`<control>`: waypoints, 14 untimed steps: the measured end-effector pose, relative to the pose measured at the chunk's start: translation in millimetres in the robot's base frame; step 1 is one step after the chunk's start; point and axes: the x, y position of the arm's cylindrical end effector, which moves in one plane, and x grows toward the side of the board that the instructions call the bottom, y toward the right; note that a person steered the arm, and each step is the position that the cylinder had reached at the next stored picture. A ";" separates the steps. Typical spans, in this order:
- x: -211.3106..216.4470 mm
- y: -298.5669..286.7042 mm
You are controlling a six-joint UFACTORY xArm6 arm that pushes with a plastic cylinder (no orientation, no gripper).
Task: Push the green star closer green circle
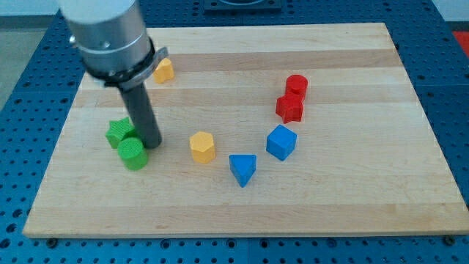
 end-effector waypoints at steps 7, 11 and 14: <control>-19.3 -116.3; -27.3 -147.5; -97.6 -133.6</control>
